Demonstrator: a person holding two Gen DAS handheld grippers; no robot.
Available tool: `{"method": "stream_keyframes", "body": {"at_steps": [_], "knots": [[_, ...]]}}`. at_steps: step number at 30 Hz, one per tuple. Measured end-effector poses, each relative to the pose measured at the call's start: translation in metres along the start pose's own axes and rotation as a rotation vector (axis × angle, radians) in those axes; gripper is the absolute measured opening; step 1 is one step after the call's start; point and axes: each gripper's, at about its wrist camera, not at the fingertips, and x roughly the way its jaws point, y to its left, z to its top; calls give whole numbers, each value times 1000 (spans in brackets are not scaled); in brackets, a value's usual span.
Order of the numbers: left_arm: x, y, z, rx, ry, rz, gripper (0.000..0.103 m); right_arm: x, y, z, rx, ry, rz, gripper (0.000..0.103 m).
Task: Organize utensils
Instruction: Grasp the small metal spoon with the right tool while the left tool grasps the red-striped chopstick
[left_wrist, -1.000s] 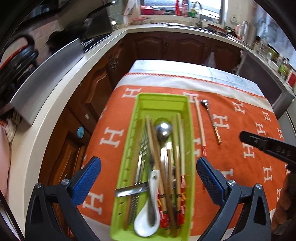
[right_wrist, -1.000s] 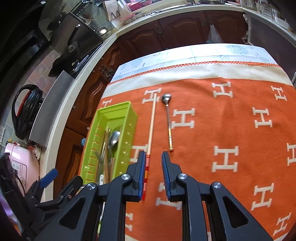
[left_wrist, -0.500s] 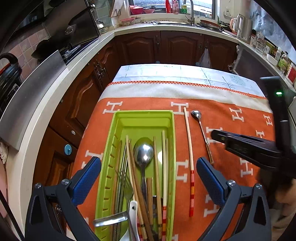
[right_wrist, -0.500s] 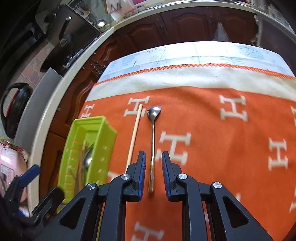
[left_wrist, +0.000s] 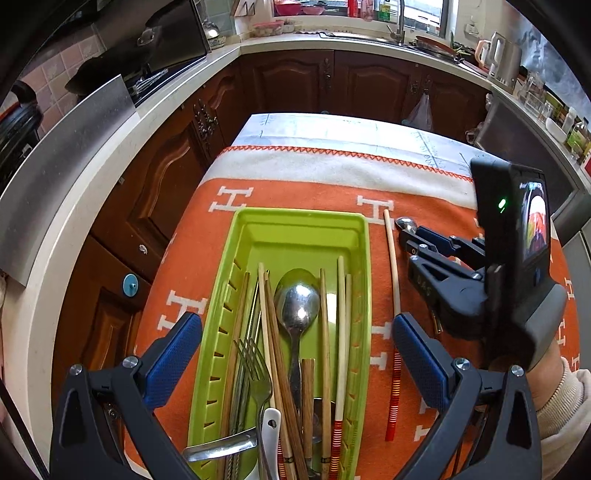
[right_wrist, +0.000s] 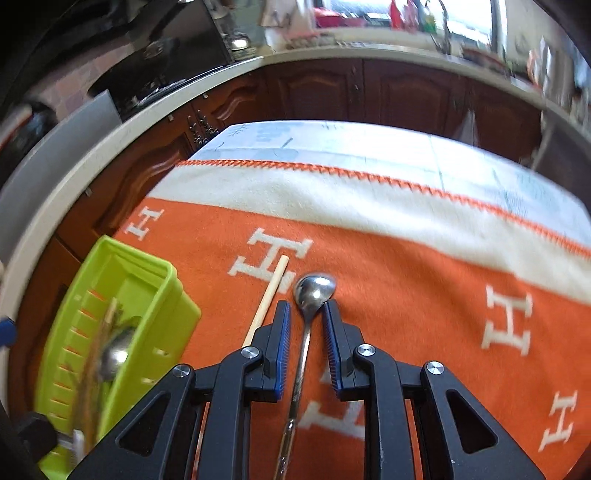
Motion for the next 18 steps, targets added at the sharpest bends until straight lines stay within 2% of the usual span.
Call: {"method": "stream_keyframes", "body": {"at_steps": [3, 4, 6, 9, 11, 13, 16, 18], "knots": [[0, -1, -1, 1, 1, -2, 102, 2, 17, -4, -102, -23, -74, 14], [-1, -2, -1, 1, 0, -2, 102, 2, 19, -4, -116, -24, -82, 9], [-3, -4, 0, 2, -5, -10, 102, 2, 22, -6, -133, -24, -91, 4], [-8, -10, 0, 17, -18, -20, 101, -5, 17, -13, -114, -26, -83, 4], [-11, -15, 1, 30, -22, -29, 95, -11, 5, -18, -62, -16, -46, 3], [-12, -21, 3, 37, -9, -57, 79, -21, -10, -26, -9, -10, -16, 3], [-5, -28, 10, 16, 65, -166, 57, -34, -34, -37, 82, -2, 37, 3], [-1, -33, 13, 5, 98, -223, 52, -41, -49, -45, 140, 5, 63, 3]]}}
